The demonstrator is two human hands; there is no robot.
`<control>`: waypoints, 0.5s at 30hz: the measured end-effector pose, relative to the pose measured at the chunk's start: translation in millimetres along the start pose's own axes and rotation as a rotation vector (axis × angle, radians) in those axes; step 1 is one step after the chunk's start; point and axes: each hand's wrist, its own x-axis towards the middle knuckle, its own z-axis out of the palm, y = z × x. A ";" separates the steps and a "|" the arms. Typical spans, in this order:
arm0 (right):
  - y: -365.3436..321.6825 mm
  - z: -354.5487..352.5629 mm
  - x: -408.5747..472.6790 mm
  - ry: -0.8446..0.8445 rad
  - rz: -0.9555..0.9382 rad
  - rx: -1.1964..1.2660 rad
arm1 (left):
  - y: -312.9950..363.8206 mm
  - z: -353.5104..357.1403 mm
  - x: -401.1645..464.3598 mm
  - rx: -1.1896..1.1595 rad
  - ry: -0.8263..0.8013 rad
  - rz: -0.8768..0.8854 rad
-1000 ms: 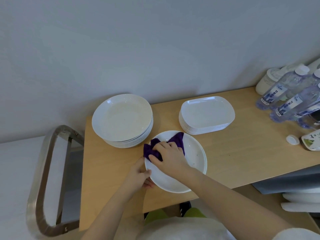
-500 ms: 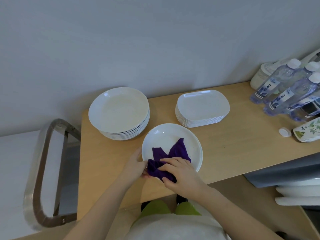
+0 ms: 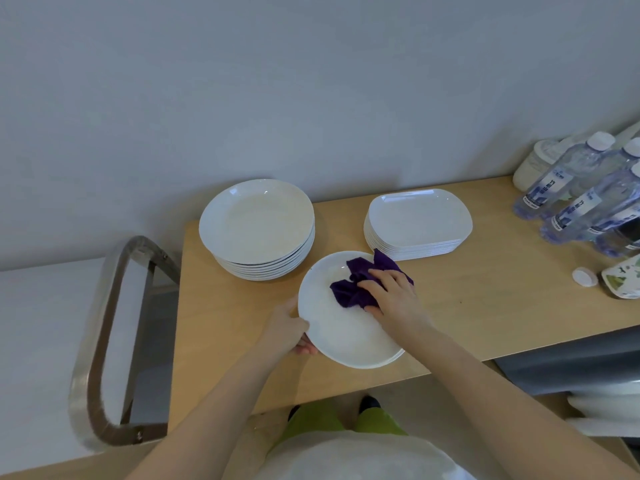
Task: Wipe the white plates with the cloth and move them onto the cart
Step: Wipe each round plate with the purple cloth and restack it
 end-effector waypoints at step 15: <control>-59.8 15.7 37.9 0.073 -0.119 0.054 | 3.1 1.7 -0.1 0.062 0.024 0.019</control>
